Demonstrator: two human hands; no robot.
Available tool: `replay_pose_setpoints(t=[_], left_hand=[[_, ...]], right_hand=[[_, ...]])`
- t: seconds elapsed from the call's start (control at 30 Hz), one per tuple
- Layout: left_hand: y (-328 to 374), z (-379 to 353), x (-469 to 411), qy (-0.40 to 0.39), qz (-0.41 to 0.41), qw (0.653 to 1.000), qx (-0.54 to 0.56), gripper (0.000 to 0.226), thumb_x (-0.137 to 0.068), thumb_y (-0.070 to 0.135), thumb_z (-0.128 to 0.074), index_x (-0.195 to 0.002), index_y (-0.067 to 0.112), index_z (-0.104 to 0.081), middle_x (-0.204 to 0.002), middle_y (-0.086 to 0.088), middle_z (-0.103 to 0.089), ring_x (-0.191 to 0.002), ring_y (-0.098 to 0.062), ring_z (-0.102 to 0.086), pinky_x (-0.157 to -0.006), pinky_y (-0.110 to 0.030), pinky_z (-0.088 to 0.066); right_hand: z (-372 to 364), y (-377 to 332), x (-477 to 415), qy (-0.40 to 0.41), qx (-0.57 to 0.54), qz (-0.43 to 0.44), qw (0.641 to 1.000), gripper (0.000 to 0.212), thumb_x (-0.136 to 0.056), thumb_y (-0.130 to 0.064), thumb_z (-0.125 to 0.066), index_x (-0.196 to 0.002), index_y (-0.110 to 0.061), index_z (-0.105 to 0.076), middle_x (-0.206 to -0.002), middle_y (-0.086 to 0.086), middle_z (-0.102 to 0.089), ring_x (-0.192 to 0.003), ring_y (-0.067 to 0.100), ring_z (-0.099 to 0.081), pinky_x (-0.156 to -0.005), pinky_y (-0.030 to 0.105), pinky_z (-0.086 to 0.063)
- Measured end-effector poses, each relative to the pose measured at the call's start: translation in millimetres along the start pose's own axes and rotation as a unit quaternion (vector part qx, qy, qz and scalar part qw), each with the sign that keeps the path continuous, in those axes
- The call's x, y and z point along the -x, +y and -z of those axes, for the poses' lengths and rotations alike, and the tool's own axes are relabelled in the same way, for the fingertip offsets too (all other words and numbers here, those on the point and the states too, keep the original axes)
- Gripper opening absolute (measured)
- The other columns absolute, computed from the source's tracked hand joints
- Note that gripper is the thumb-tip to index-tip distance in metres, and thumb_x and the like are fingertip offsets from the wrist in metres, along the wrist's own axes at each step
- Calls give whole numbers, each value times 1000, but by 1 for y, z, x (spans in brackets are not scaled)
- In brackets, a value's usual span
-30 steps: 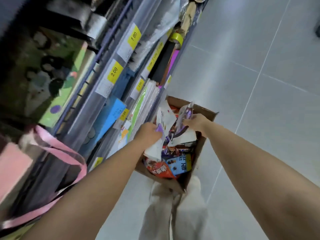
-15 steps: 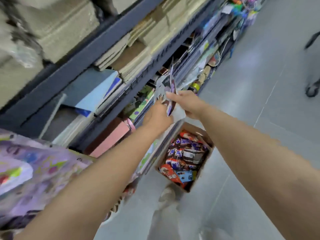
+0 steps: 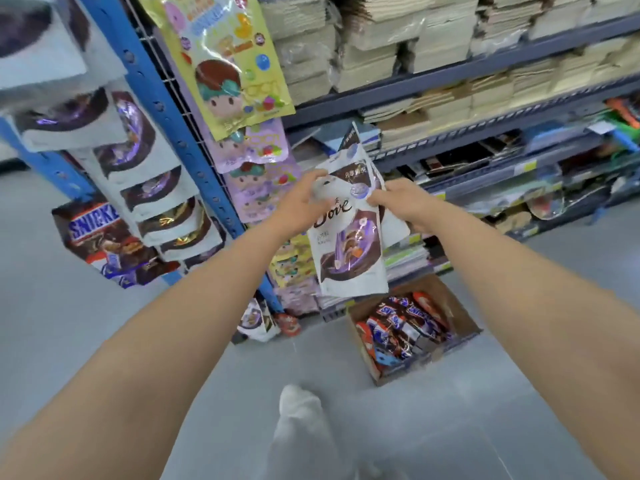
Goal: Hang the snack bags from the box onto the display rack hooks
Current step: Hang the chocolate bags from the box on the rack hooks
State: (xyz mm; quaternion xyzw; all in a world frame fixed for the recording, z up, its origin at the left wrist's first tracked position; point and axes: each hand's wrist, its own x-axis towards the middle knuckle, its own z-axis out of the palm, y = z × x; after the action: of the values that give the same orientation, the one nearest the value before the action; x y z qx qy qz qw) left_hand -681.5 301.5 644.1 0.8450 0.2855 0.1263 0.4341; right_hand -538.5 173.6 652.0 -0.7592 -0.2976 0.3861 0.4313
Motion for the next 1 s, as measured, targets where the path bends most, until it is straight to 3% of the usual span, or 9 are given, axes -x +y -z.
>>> replay_pose_setpoints(t=[0.1, 0.17, 0.27, 0.37, 0.47, 0.63, 0.8, 0.87, 1.0], left_hand=[[-6, 41, 21, 17, 41, 998, -39, 52, -93, 22, -57, -140, 14, -35, -139, -1, -42, -122, -13, -41, -92, -19, -33], [-8, 67, 33, 50, 57, 995, -69, 43, -91, 28, -60, -129, 13, -47, -123, -3, -52, -109, -15, -50, -85, -23, -37], [-5, 113, 48, 110, 50, 987, -107, 34, -88, 33, -62, -109, 7, -59, -98, -4, -57, -93, -22, -56, -75, -28, -41], [-1, 159, 61, 162, 27, 984, -72, 20, -87, 27, -65, -89, 7, -61, -90, -10, -61, -85, -24, -58, -82, -42, -50], [2, 203, 70, 211, 16, 975, -60, 9, -85, 21, -67, -85, 13, -65, -87, -7, -63, -84, -24, -60, -86, -45, -52], [26, 253, 69, 319, -27, 943, -86, 16, -83, 18, -61, -67, 21, -60, -66, 7, -57, -67, -11, -52, -68, -30, -44], [61, 293, 59, 433, -85, 897, 34, 28, -83, 14, -55, -57, 23, -47, -59, 9, -48, -58, -4, -42, -56, -22, -34], [70, 308, 53, 450, -118, 884, 42, 32, -84, 14, -55, -56, 21, -42, -57, 7, -44, -57, -7, -39, -55, -24, -32], [86, 343, 45, 473, -125, 872, 14, 32, -85, 19, -54, -57, 20, -39, -58, 7, -43, -59, -12, -39, -55, -29, -29]], right_hand=[[-24, -26, 12, -45, -31, 19, 998, 11, -90, -12, -53, -94, -7, -62, -81, 9, -66, -68, 21, -61, -65, 29, -52], [-40, -47, 13, -64, -34, 36, 997, 10, -89, -12, -53, -89, -9, -62, -83, 10, -67, -71, 22, -62, -73, 32, -52], [-65, -83, 10, -78, -28, 64, 994, 10, -88, -10, -53, -86, -9, -62, -74, 7, -68, -62, 20, -64, -66, 30, -54], [-88, -118, 8, -86, -26, 90, 992, 11, -88, -9, -53, -91, -4, -63, -65, 5, -68, -53, 18, -63, -59, 26, -53], [-109, -151, 5, -98, -30, 116, 988, 10, -89, -9, -53, -89, -9, -63, -70, 5, -68, -54, 16, -63, -56, 24, -53], [-125, -210, 5, -82, -71, 159, 981, 6, -87, -12, -57, -82, -13, -61, -63, 1, -68, -51, 14, -63, -54, 22, -52], [-110, -264, 2, -117, -225, 196, 947, 17, -79, -20, -65, -88, -7, -66, -71, 6, -73, -59, 19, -69, -61, 29, -58], [-102, -284, 2, -80, -253, 205, 942, 11, -83, -17, -61, -83, -8, -66, -66, 5, -73, -55, 18, -69, -59, 28, -57], [-103, -326, 9, 95, -199, 234, 947, 13, -82, -12, -63, -69, -12, -61, -48, -1, -64, -40, 12, -58, -43, 16, -44]])
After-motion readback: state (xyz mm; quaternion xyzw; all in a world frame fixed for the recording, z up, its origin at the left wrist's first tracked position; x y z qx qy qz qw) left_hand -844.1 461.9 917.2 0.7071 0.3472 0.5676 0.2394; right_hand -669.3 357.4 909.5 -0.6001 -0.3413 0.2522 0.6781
